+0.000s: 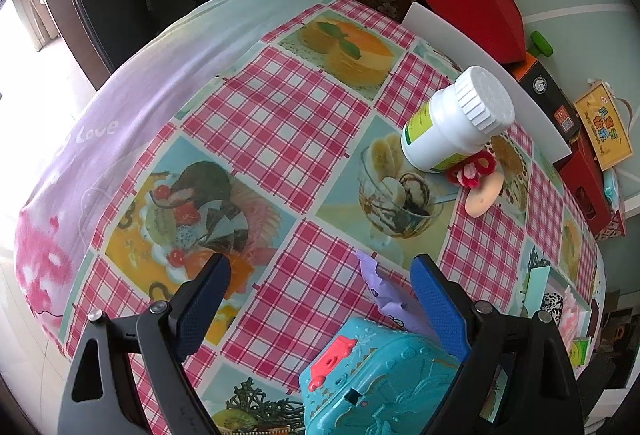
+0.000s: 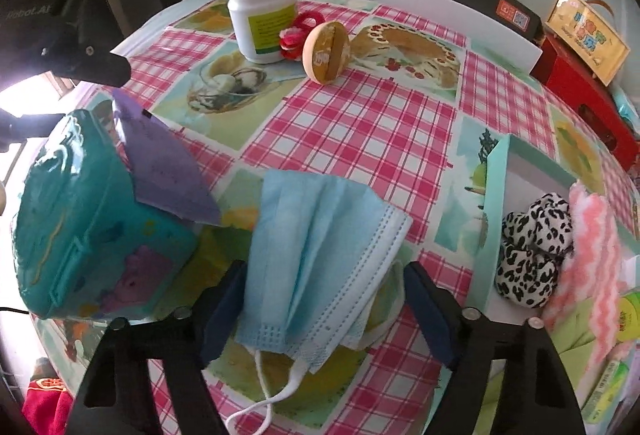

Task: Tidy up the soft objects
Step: 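Close the right tool on the blue masks while the left tool reaches the purple packet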

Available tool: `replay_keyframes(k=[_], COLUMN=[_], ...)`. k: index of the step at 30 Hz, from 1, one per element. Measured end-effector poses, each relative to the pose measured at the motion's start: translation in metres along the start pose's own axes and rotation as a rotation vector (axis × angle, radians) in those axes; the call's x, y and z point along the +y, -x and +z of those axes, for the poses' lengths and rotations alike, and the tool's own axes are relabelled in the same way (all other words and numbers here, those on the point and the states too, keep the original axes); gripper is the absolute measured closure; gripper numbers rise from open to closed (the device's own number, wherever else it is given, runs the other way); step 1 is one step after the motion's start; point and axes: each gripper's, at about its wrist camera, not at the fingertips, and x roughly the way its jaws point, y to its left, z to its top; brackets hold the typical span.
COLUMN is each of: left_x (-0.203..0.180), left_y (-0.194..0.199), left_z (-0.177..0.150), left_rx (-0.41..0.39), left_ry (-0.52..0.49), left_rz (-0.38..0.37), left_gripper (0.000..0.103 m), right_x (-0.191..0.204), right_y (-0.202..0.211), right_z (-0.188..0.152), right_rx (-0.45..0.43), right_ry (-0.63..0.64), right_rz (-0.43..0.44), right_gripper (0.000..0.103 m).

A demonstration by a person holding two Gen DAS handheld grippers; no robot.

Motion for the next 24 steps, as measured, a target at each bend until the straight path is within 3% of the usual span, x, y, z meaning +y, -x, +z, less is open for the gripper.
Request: replay_keyframes(k=[9,14,24], left_x=[-0.005,-0.008,-0.011], left_y=[0.001,0.000,0.000], left_z=[-0.001,-0.001,-0.001], left_rx=[-0.001,0.000,0.002], left_ry=[-0.017,-0.026,-0.037], left_rz=[0.008,0.009,0.006], left_gripper=[0.012,0.012,0.012], right_x=[-0.022,-0.029,-0.034], right_y=[-0.001,0.001,0.003], right_z=[0.001,0.000,0.003], right_rx=[-0.017,-0.028,-0.029], right_ry=[-0.073,-0.093,-0.108], right_rz=[-0.004,-0.002,0.006], right_gripper=[0.048,0.068,0.069])
